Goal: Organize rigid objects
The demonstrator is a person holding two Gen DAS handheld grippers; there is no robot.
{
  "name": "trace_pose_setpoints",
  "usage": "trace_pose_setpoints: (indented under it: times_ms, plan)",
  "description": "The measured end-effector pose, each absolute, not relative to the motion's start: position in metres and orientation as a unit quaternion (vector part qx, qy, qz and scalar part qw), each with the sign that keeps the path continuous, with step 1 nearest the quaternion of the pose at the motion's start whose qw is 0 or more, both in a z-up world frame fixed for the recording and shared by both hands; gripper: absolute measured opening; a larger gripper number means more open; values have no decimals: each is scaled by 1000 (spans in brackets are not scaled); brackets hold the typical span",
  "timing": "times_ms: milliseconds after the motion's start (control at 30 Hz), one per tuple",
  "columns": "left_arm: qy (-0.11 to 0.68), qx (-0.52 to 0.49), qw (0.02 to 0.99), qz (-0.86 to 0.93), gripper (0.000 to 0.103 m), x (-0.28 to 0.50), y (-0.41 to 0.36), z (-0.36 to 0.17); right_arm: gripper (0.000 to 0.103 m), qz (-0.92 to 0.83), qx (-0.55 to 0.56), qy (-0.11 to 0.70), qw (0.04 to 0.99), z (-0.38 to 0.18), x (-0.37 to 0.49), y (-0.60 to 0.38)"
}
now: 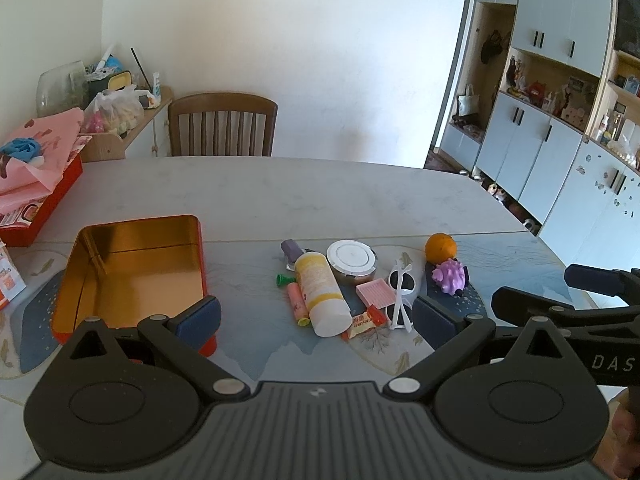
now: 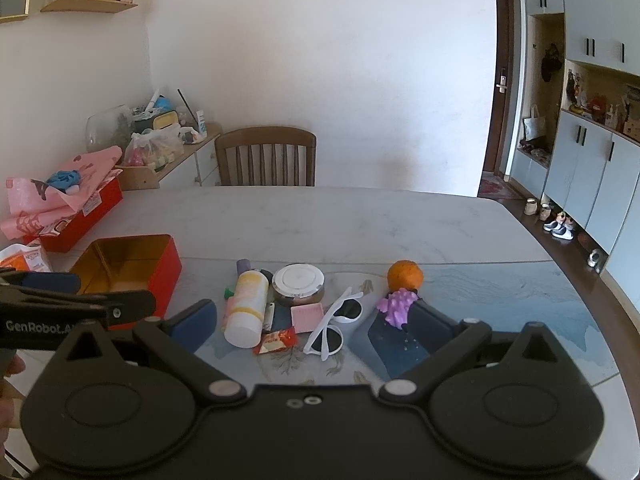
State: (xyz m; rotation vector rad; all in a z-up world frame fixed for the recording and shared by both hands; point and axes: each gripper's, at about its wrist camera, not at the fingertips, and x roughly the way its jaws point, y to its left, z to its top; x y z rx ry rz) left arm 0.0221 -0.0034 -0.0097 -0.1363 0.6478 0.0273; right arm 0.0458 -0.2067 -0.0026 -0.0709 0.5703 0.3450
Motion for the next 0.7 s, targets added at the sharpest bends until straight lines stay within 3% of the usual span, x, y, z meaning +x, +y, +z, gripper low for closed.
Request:
trace_pose_setpoints:
  times_ms: [700]
  plan:
    - [332,-57,941,39,102,73,-24,-17,101,178,-25,312,933,-22,108,-246]
